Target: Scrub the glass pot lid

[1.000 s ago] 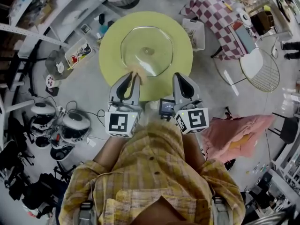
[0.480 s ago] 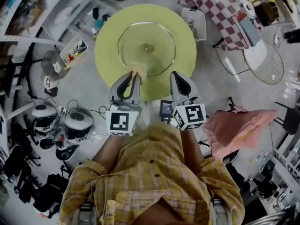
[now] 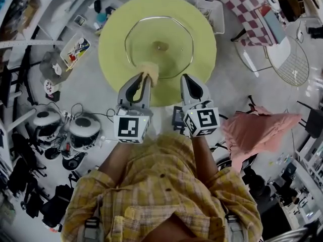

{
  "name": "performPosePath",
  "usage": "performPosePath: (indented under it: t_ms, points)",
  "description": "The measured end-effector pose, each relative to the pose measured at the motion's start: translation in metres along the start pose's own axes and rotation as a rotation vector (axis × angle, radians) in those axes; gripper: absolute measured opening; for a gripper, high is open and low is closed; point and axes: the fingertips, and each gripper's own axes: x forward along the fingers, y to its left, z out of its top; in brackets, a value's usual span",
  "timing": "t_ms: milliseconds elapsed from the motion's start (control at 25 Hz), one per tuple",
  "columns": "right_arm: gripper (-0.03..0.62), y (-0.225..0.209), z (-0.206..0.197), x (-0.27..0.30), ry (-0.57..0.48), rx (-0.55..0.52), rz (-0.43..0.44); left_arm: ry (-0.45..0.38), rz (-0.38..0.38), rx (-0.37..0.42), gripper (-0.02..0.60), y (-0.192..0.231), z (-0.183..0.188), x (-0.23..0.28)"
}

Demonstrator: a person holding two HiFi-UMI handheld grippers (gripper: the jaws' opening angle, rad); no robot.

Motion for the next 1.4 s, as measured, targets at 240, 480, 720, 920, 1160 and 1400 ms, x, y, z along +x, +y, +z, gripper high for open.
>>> performPosePath:
  t_ms: [240, 480, 720, 920, 1160, 1400]
  points:
    - [0.083, -0.008, -0.028, 0.015, 0.074, 0.063, -0.015, 0.031, -0.019, 0.0, 0.041, 0.004, -0.013, 0.009]
    - [0.083, -0.033, -0.065, 0.024, 0.161, 0.146, -0.085, 0.053, -0.033, -0.002, 0.041, 0.005, -0.027, 0.023]
    - [0.083, -0.044, -0.099, 0.03, 0.244, 0.238, -0.13, 0.089, -0.033, -0.016, 0.041, 0.009, -0.047, 0.032]
    - [0.083, -0.053, -0.12, 0.035, 0.291, 0.304, -0.169, 0.101, -0.044, -0.025, 0.041, 0.008, -0.053, 0.038]
    - [0.083, -0.063, -0.14, 0.046, 0.329, 0.38, -0.178, 0.114, -0.05, -0.025, 0.041, 0.01, -0.059, 0.044]
    - [0.083, -0.074, -0.162, 0.057, 0.365, 0.434, -0.185, 0.131, -0.053, -0.023, 0.041, 0.011, -0.067, 0.051]
